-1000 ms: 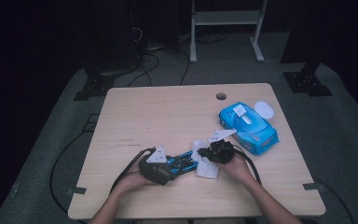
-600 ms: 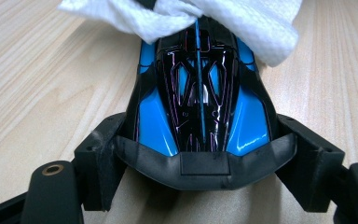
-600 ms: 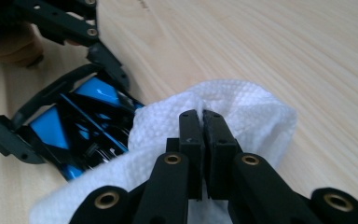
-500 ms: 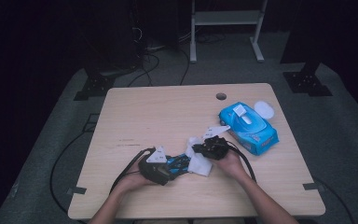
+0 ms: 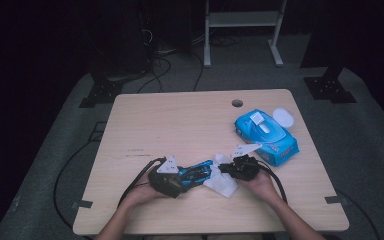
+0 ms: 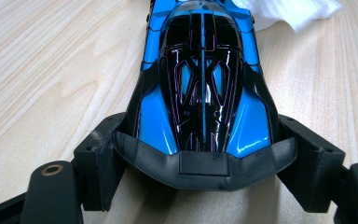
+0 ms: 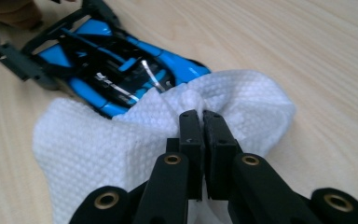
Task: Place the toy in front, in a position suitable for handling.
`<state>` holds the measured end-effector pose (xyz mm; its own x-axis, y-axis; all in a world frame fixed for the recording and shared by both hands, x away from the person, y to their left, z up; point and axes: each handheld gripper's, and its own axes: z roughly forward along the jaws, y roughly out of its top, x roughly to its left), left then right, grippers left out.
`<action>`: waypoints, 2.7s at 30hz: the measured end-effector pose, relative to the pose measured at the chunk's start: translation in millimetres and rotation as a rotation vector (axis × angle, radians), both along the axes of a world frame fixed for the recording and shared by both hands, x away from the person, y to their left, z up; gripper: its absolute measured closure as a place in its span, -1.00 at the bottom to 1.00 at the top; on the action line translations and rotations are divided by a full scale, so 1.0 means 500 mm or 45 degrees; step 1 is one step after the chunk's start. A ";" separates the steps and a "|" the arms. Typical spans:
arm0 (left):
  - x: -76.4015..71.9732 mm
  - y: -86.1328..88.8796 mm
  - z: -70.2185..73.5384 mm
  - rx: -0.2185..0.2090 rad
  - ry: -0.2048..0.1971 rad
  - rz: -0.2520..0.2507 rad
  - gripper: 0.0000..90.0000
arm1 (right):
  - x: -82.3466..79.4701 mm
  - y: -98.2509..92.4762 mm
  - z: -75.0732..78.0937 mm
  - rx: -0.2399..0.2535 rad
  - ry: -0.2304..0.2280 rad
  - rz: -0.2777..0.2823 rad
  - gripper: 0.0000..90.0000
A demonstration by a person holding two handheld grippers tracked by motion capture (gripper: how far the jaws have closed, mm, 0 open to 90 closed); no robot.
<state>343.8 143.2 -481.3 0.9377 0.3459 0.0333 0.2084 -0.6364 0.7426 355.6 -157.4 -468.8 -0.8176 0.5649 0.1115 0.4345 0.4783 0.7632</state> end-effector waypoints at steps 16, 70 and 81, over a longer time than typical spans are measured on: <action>0.000 -0.002 0.005 0.014 0.023 0.015 -0.48 | 0.013 0.059 0.016 0.019 -0.032 0.093 0.93; 0.026 0.044 0.029 -0.188 0.452 0.294 -0.05 | -0.025 0.039 0.002 0.023 -0.083 0.100 0.93; 0.021 0.040 0.033 -0.186 0.421 0.292 0.17 | -0.030 0.039 0.003 0.013 -0.102 0.088 0.92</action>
<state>354.4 163.4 -464.6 0.7881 0.5253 -0.3208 0.5740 -0.4391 0.6912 340.6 -138.2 -467.4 -0.8612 0.5058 0.0500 0.3383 0.4971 0.7990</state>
